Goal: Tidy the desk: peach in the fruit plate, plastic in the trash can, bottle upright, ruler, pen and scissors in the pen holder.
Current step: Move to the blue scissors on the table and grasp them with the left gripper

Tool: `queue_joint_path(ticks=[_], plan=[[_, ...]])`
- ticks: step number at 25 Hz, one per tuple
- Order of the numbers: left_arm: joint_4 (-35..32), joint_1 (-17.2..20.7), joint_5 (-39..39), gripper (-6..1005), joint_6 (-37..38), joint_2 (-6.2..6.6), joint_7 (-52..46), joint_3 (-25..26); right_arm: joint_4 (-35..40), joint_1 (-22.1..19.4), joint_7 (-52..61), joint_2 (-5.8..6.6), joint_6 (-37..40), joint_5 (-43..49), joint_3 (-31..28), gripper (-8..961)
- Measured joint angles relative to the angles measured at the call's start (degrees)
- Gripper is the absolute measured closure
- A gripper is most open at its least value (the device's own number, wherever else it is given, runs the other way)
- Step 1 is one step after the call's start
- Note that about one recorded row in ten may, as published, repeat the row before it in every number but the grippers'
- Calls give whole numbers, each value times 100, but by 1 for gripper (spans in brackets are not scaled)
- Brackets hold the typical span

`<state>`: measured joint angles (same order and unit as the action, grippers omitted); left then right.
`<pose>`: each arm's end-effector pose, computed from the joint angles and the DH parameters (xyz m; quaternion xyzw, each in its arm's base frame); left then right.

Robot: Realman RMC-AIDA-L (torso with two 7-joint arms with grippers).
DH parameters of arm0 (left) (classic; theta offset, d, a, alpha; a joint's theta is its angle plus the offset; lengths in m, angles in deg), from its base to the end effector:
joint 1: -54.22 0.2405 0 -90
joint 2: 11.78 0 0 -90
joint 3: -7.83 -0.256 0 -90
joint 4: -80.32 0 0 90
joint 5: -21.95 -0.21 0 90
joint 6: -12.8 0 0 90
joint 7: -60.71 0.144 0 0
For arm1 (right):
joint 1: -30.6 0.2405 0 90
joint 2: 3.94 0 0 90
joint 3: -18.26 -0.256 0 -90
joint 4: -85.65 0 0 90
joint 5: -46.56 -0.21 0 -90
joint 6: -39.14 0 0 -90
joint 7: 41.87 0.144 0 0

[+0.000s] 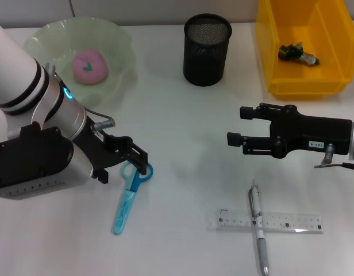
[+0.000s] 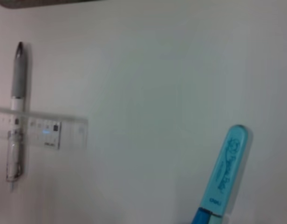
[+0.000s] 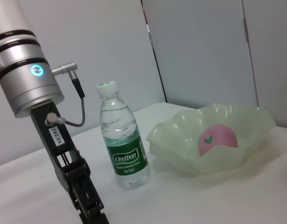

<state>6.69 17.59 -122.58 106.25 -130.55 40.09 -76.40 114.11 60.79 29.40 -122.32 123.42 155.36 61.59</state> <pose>-0.1731 0.3377 -0.0227 0.6959 -0.6816 -0.1763 0.1417 0.2705 0.3242 -0.0248 -0.9336 0.2118 0.2542 0.1375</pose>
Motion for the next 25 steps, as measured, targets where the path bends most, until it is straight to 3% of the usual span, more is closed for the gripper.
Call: queue_joint_path(ticks=[7,11,25], plan=[[-3,0,-58,205,-8,1,58,-52,27,2,-4,-55,-6,1,0,163],[16,-40,-259,205,-130,0,96,-462,25,4,-7,-55,-9,1,0,163],[-56,-95,-314,204,-197,-31,-78,-1062,-31,-59,-149,-59,26,1,11,163]])
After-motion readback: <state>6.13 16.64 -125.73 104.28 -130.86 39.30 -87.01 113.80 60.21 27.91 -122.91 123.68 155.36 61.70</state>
